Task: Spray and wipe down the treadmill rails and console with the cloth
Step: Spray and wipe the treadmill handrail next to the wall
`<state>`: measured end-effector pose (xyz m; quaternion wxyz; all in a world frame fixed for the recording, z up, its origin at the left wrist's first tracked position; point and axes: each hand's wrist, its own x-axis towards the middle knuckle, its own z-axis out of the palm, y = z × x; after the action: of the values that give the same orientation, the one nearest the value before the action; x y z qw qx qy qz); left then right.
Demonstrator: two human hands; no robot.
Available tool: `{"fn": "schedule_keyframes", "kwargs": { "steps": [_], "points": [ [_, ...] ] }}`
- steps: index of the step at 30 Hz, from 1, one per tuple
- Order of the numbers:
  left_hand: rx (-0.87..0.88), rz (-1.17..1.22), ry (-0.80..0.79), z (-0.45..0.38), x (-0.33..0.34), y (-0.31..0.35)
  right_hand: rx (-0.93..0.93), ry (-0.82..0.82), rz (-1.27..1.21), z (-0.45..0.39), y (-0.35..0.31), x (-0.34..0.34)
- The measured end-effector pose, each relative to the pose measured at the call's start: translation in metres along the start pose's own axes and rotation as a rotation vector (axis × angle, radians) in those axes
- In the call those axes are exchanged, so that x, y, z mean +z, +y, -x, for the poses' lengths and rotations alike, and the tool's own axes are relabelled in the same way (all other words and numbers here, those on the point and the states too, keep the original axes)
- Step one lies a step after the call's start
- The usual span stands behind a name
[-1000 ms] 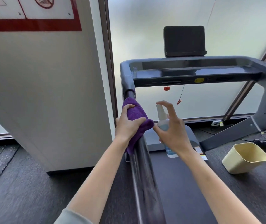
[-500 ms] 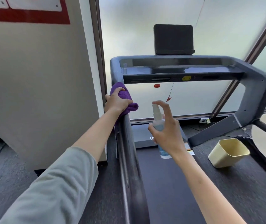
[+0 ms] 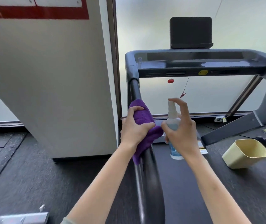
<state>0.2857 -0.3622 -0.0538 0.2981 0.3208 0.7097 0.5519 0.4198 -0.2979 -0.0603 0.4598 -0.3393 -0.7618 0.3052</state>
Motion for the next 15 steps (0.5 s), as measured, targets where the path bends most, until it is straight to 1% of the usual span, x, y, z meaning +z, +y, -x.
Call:
{"fn": "schedule_keyframes", "kwargs": {
  "steps": [4,8,13,15],
  "points": [
    [-0.011,-0.110,0.057,-0.045,0.006,0.011,0.026,0.001,-0.016,-0.004,0.001,-0.001],
    [-0.033,-0.213,0.062,-0.068,0.009,0.024,0.054,-0.012,-0.032,0.000,-0.007,-0.003],
    [-0.015,-0.224,0.000,-0.047,0.005,0.020,0.062,-0.012,-0.009,0.013,-0.015,-0.012],
    [0.006,-0.167,-0.025,-0.024,0.000,0.018,0.067,0.008,-0.011,0.018,-0.016,-0.017]
  ]
}}
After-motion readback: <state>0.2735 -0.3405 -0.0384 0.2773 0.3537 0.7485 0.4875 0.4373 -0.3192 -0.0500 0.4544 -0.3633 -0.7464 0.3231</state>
